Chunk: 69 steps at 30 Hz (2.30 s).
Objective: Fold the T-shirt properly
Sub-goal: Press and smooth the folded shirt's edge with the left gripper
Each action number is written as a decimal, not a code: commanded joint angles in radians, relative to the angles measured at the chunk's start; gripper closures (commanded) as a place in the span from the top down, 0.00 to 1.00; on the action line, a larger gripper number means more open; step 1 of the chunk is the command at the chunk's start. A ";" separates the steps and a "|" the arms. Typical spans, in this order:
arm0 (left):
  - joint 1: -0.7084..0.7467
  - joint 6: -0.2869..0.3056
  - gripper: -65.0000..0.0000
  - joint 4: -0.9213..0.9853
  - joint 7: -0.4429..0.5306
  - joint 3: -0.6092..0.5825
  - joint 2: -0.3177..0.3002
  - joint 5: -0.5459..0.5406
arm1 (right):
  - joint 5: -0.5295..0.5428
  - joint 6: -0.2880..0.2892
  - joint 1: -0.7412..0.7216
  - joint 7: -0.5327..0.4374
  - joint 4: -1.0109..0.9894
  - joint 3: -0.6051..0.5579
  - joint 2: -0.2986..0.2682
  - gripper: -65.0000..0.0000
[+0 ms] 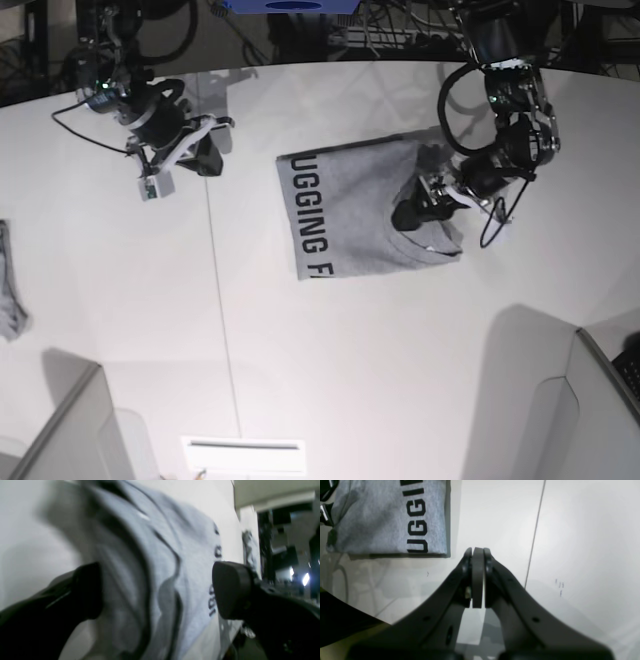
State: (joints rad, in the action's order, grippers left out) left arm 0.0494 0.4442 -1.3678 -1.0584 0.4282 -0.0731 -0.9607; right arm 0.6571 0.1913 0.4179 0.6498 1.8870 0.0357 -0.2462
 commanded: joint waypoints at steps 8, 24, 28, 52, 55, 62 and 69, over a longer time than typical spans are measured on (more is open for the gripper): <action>-0.001 -0.025 0.12 0.005 -0.033 -0.004 -0.023 0.227 | 0.013 0.007 0.000 -0.022 0.018 0.088 -0.008 0.00; -0.265 -0.023 0.00 0.005 -0.069 -0.642 -0.265 0.337 | 0.017 0.007 0.020 -0.026 -0.082 0.353 0.003 0.00; -0.386 -0.020 0.00 0.005 -0.066 -0.845 -0.301 0.337 | 0.017 0.007 0.020 -0.026 -0.117 0.418 0.005 0.00; -0.776 0.127 0.00 0.015 0.223 -1.629 -0.155 0.593 | 0.016 0.007 0.083 -0.022 -0.117 0.677 0.187 0.00; -0.753 0.189 0.00 0.015 0.223 -1.623 -0.135 0.668 | 0.016 0.007 0.092 -0.022 -0.117 0.677 0.195 0.00; -0.716 0.193 0.00 0.015 0.223 -1.552 -0.106 0.734 | 0.016 0.007 0.091 -0.022 -0.119 0.677 0.209 0.00; -0.722 0.193 0.00 0.012 0.223 -1.555 -0.106 0.736 | 0.017 0.007 0.075 -0.022 -0.117 0.669 0.210 0.00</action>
State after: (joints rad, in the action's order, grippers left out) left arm -0.6422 0.6373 -1.3403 -0.8478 -1.1343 -0.1856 -0.2317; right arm 0.6647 0.1925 0.4911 0.6472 1.7481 0.7021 -0.0269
